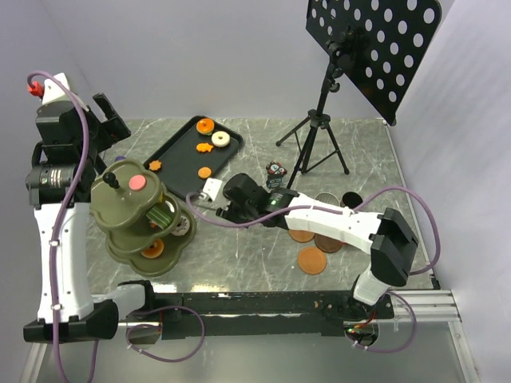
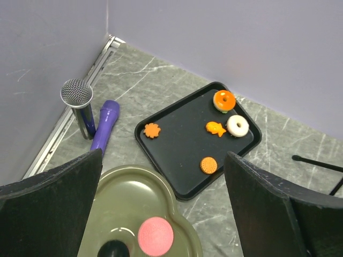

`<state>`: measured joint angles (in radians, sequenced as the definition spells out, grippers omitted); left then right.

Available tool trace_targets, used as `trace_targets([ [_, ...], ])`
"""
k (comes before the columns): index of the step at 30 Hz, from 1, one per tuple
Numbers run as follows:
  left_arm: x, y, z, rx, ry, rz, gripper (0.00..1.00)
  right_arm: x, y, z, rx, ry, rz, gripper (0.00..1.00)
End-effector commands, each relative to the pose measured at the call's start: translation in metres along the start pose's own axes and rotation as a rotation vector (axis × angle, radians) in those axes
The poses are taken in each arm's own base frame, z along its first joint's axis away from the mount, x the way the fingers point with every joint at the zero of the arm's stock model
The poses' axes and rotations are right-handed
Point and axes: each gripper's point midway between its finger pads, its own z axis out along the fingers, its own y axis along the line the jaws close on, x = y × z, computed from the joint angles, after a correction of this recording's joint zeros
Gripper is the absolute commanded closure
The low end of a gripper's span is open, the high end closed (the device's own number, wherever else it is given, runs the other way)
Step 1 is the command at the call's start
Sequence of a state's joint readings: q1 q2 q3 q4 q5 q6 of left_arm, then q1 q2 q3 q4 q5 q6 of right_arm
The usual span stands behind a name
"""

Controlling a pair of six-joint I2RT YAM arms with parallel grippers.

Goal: Serve the afternoon tea

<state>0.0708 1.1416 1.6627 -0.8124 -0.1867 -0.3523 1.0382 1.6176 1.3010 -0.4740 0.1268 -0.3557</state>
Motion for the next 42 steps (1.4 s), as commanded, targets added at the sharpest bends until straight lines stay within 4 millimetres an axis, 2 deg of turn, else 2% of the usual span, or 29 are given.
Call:
trace_targets([
  [1, -0.019, -0.005, -0.025, 0.054, -0.087, -0.002, 0.0, 0.001, -0.042, -0.022, 0.152, -0.01, 0.088, 0.49],
  [6, -0.009, -0.008, -0.038, 0.1, -0.076, -0.01, 0.0, 0.004, -0.076, -0.01, 0.235, 0.051, 0.151, 0.49],
  [10, -0.002, -0.01, -0.044, 0.131, -0.076, -0.014, 0.0, -0.012, -0.102, 0.007, 0.283, 0.082, 0.18, 0.49],
  [15, 0.007, -0.01, -0.048, 0.156, -0.068, -0.045, 0.0, -0.023, -0.126, 0.037, 0.307, 0.096, 0.235, 0.48],
  [18, 0.014, -0.007, -0.05, 0.15, -0.059, -0.051, 0.0, -0.028, -0.134, 0.059, 0.307, 0.114, 0.24, 0.47],
  [23, 0.014, -0.003, -0.05, 0.136, -0.066, -0.042, 0.0, -0.026, -0.138, 0.089, 0.278, 0.133, 0.236, 0.46],
  [30, 0.018, -0.007, -0.043, 0.153, -0.043, -0.053, 0.0, -0.017, -0.147, 0.116, 0.247, 0.139, 0.234, 0.45],
  [38, 0.013, -0.002, -0.046, 0.127, -0.064, -0.039, 0.0, -0.009, -0.16, 0.147, 0.237, 0.178, 0.199, 0.44],
  [42, 0.013, 0.001, -0.044, 0.116, -0.065, -0.036, 0.0, -0.006, -0.166, 0.156, 0.239, 0.174, 0.18, 0.43],
])
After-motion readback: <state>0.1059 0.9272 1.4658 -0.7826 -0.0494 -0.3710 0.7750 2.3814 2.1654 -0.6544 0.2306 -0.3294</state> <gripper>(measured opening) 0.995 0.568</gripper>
